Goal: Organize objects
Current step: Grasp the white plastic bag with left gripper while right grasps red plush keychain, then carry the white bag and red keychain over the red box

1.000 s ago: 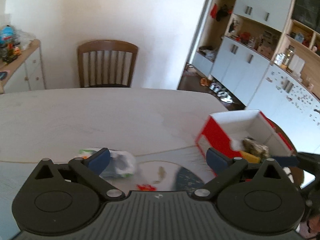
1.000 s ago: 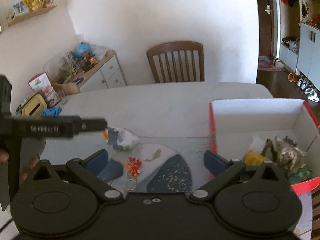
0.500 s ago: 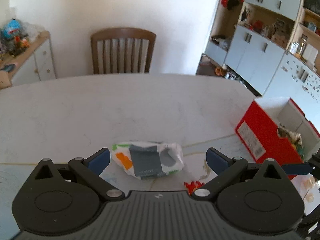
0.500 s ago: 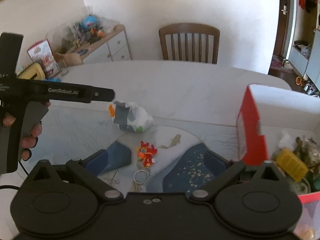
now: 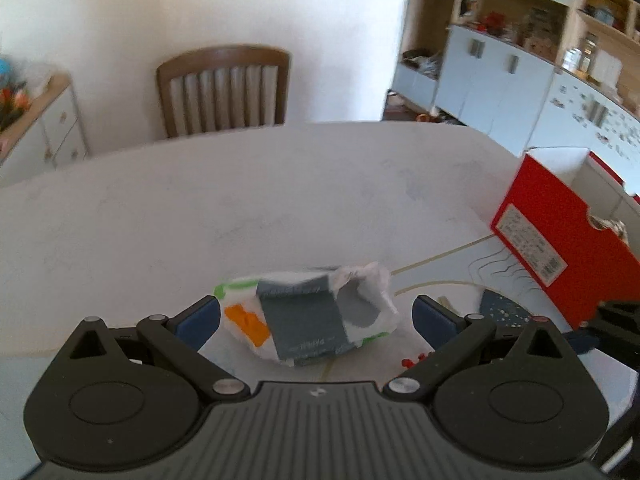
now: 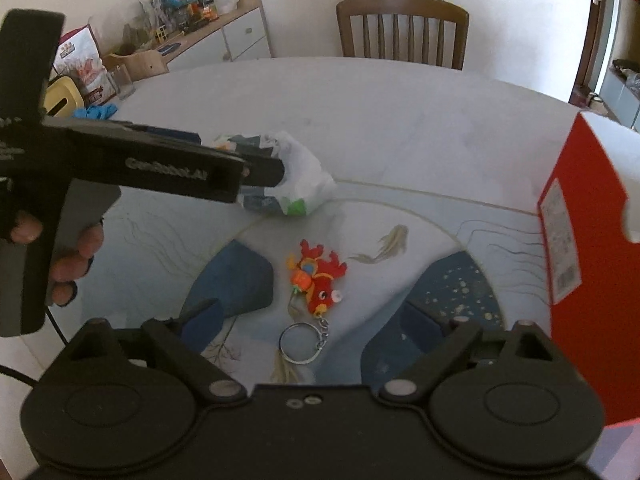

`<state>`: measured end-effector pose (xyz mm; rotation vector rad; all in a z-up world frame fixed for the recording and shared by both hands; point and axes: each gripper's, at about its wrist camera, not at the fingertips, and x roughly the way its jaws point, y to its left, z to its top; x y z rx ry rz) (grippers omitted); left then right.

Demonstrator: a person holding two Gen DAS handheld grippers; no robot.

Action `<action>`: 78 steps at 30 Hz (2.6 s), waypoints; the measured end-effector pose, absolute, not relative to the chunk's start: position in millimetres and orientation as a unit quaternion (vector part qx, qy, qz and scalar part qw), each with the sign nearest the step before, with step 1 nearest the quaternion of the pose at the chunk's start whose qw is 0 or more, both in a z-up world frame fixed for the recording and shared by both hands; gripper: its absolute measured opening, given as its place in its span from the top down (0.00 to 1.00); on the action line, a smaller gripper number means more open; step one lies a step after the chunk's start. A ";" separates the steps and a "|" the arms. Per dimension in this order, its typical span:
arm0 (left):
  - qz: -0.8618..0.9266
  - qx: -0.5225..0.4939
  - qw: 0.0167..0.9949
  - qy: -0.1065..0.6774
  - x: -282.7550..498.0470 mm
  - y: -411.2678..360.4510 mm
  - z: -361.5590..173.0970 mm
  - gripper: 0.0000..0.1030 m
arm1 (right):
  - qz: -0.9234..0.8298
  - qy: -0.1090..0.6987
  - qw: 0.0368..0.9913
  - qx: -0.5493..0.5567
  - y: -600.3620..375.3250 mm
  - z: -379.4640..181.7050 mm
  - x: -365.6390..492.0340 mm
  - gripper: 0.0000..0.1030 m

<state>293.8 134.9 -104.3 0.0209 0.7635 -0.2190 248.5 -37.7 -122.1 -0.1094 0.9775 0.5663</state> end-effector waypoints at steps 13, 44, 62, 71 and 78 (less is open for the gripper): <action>-0.269 0.167 0.879 0.357 312.0 133.6 -104.8 0.00 | 0.285 0.479 0.827 -0.080 -20.8 -140.3 266.4 0.10; -0.265 0.132 0.874 0.387 350.9 145.2 -148.5 0.27 | 0.252 0.449 0.848 -0.127 0.9 -151.4 267.1 0.63; -0.181 0.029 0.889 0.420 313.9 117.6 -119.4 0.47 | 0.204 0.452 0.867 -0.044 -53.1 -123.7 245.4 0.64; -0.176 -0.010 0.892 0.415 285.7 96.9 -72.3 0.47 | 0.198 0.420 0.886 -0.006 -89.6 -82.0 224.0 0.64; -0.185 -0.020 0.897 0.400 260.2 74.6 -34.5 0.47 | 0.198 0.386 0.901 0.002 -114.1 -50.7 210.0 0.64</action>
